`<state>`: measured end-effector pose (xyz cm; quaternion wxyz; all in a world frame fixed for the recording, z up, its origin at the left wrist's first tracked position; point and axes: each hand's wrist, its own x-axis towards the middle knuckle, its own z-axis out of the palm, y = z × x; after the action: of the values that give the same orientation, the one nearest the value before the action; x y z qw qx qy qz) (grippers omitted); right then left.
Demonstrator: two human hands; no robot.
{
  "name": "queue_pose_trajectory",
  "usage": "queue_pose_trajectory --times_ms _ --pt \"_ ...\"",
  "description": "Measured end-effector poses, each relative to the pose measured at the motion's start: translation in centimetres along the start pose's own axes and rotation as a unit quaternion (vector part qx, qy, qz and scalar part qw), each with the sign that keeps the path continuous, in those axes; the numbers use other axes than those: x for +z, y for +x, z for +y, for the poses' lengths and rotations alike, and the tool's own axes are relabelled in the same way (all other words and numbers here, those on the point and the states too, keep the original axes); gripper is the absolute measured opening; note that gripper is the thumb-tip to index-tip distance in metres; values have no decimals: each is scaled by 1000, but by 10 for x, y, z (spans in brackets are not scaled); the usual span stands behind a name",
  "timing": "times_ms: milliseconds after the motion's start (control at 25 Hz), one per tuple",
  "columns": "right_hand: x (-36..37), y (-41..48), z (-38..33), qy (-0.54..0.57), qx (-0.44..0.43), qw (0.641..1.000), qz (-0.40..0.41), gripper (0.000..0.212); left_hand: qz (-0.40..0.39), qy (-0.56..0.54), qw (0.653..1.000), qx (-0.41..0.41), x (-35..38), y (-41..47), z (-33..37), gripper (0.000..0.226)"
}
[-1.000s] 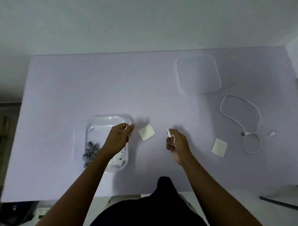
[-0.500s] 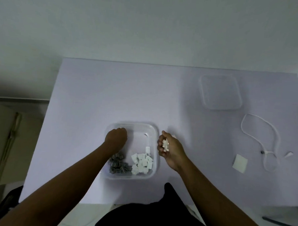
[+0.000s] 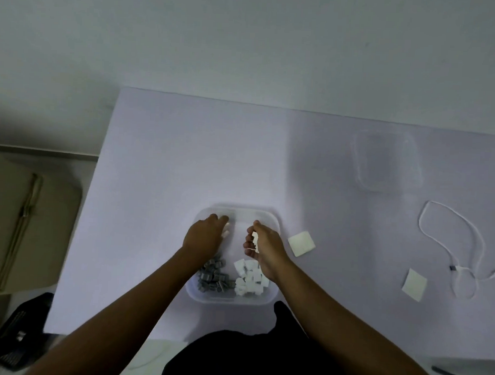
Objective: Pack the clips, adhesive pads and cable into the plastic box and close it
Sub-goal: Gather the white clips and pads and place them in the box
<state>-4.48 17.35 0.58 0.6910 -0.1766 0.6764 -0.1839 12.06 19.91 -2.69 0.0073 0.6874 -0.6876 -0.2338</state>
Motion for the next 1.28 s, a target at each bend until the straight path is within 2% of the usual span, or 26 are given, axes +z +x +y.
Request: queue_pose_trajectory --times_ms 80,160,200,280,360,440,640,680,760,840,960,1040,1120,1200,1280 --pt "14 14 5 -10 19 1000 8 26 123 -39 992 2 -8 -14 -1 38" --pt "27 26 8 -18 22 999 14 26 204 -116 969 -79 -8 -26 -8 43" --pt "33 30 9 -21 21 999 16 29 200 -189 951 -138 -5 -30 -12 44" --pt "42 35 10 -24 21 999 14 36 142 -354 896 -230 3 -34 -15 46" --pt "50 32 12 -28 24 999 -2 40 106 -447 851 -255 9 -38 -13 48" --pt "54 26 12 -28 22 999 -20 45 104 -470 840 -249 7 -40 -10 49" --pt "51 11 10 19 32 995 -88 55 102 -459 846 -250 9 -35 -9 50" --pt "46 9 10 17 28 994 -102 57 114 -440 853 -258 11 -34 -9 51" --pt "33 4 9 12 1 993 -119 53 169 -339 887 -265 10 -33 -3 52" --pt "13 -6 2 11 -65 993 -103 41 233 -245 911 -234 -2 -30 16 42" --pt "-37 -22 -8 10 -214 977 1 25 260 -250 928 -96 -18 -17 75 32" --pt "-88 -25 -11 -8 -267 958 102 19 205 -285 936 -25 -10 -5 120 31" --pt "-146 -21 -4 1 -255 948 190 13 92 -285 954 5 8 11 164 33" --pt "-207 -9 11 -2 -215 940 263 7 -11 -236 972 13 37 24 199 40" --pt "-257 5 31 -54 -184 930 313 13 -46 -165 985 -18 70 35 217 47"
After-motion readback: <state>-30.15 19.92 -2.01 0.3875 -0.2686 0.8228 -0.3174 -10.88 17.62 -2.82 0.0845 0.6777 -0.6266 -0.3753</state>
